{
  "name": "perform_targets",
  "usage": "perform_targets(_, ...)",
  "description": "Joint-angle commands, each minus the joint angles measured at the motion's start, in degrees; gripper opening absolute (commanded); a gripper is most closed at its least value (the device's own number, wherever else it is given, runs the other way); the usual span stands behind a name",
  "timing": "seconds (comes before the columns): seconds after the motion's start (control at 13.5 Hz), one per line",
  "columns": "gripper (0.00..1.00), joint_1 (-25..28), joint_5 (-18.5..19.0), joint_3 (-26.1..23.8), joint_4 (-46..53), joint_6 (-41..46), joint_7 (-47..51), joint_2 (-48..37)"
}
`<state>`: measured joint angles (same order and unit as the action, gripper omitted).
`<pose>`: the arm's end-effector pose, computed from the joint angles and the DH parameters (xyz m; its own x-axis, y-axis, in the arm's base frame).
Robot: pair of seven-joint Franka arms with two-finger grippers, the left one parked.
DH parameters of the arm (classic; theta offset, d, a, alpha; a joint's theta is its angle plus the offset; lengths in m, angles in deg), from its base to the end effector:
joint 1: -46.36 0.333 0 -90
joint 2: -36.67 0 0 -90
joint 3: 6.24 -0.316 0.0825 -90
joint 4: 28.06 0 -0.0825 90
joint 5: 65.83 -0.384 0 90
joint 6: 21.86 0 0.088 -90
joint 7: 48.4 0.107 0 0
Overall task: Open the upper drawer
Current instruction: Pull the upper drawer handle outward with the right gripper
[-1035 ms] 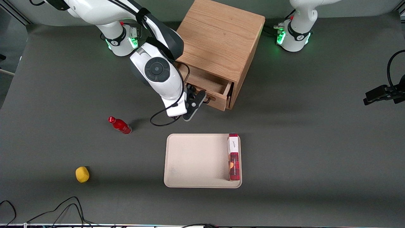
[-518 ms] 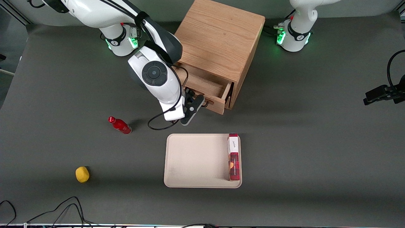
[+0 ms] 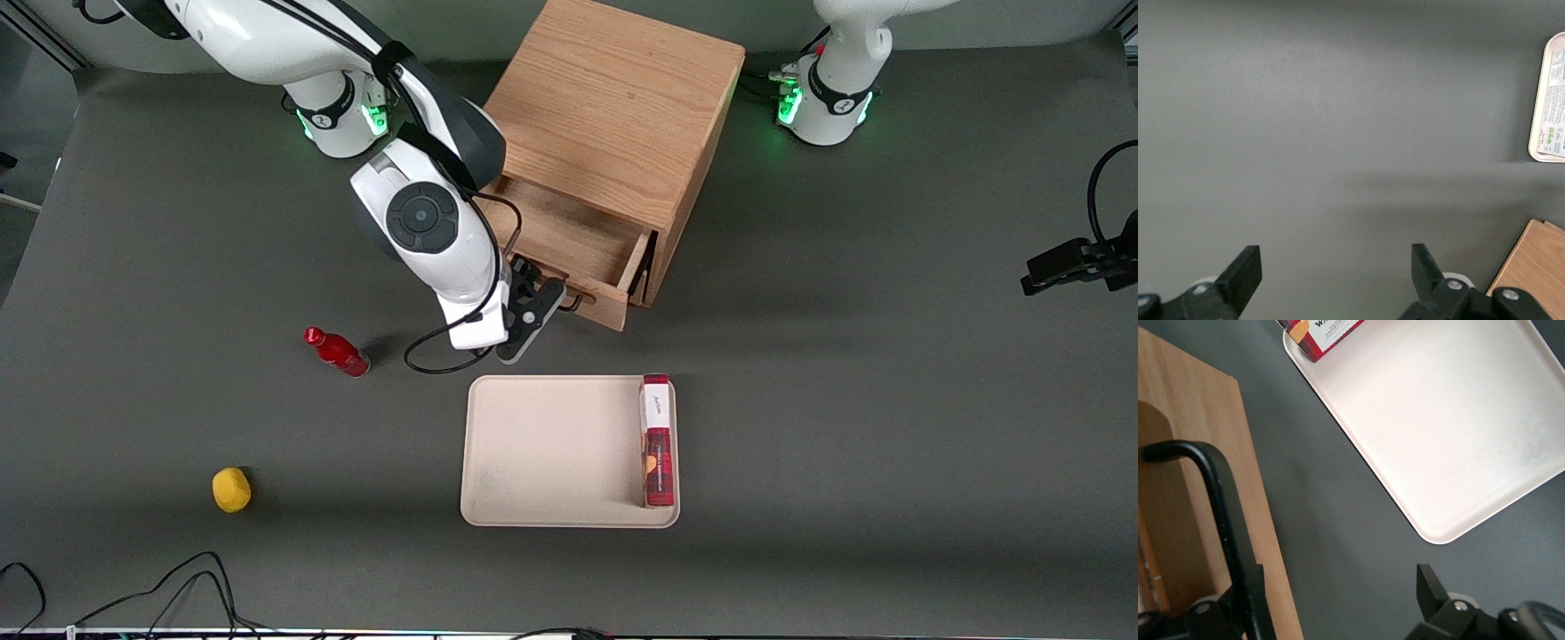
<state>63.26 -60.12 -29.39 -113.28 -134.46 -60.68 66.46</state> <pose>0.5628 0.4054 0.3905 0.6194 0.7848 0.0215 0.7822 -0.6146 -0.1023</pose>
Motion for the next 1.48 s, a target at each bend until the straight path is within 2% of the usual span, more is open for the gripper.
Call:
perform_targets(0.0, 1.0, -0.11, 2.19, -0.15, 2.26, -0.16, -0.99, 1.93)
perform_targets(0.89, 1.0, -0.19, 2.29, 1.61, 5.51, -0.16, -3.01, 3.69)
perform_targets(1.4, 1.0, -2.04, 2.29, 1.61, 6.91, -0.16, -3.01, 4.66)
